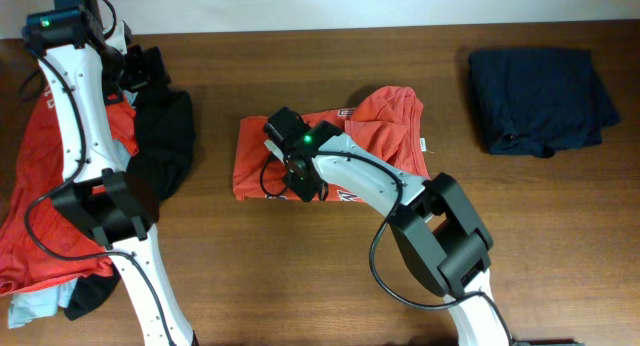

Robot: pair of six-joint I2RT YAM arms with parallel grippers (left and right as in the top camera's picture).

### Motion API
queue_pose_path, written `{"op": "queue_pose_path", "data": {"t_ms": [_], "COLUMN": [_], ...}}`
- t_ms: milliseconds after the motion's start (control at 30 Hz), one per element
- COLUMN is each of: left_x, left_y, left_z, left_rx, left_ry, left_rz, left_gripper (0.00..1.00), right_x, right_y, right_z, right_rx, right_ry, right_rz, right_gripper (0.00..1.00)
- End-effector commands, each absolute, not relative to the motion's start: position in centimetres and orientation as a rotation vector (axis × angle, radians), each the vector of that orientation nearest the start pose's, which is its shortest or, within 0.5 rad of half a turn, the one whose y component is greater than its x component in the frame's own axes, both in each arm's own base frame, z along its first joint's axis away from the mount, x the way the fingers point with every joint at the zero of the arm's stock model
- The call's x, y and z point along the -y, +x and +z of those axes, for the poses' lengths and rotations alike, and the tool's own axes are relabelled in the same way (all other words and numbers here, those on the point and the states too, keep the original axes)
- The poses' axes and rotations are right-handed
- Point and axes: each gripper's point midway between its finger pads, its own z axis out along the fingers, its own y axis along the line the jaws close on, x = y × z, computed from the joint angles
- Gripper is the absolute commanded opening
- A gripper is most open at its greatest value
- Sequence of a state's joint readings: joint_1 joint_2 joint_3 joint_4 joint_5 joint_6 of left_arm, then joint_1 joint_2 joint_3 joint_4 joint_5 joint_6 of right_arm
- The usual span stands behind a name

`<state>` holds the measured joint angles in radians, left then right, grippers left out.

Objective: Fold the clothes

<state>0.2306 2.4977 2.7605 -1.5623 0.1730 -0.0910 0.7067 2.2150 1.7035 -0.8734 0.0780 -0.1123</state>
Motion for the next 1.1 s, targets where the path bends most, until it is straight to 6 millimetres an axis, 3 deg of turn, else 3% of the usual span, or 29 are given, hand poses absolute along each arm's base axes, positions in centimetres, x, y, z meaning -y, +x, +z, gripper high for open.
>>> {"op": "queue_pose_path", "data": {"t_ms": [0,167,333,467,633,1067], "left_x": [-8.9,-8.9,-8.9,-8.9,-8.9,-9.3], "left_y": [51.4,51.4,51.4,51.4,51.4,51.4], "left_z": [16.5,16.5,16.5,16.5,16.5,16.5], "left_rx": [-2.796,-2.796,-2.796,-2.796,-2.796,-2.795], "left_ry": [-0.424,-0.424,-0.424,-0.424,-0.424,-0.426], "left_rz": [-0.231,-0.231,-0.231,-0.231,-0.229,-0.198], "left_gripper": [0.99,0.99,0.99,0.99,0.99,0.99], "right_x": [-29.6,-29.5,-29.1,-29.1,-28.8,-26.1], "right_y": [36.4,36.3,36.7,36.7,36.6,33.9], "right_z": [0.8,0.6,0.9,1.6,2.2,3.4], "right_rx": [-2.713,-2.718,-2.717,-2.721,-2.736,-2.88], "right_ry": [-1.168,-1.171,-1.167,-1.167,-1.169,-1.211], "right_rz": [-0.024,-0.028,-0.057,-0.059,-0.067,-0.141], "right_gripper": [0.48,0.48,0.24,0.21,0.05,0.04]}}
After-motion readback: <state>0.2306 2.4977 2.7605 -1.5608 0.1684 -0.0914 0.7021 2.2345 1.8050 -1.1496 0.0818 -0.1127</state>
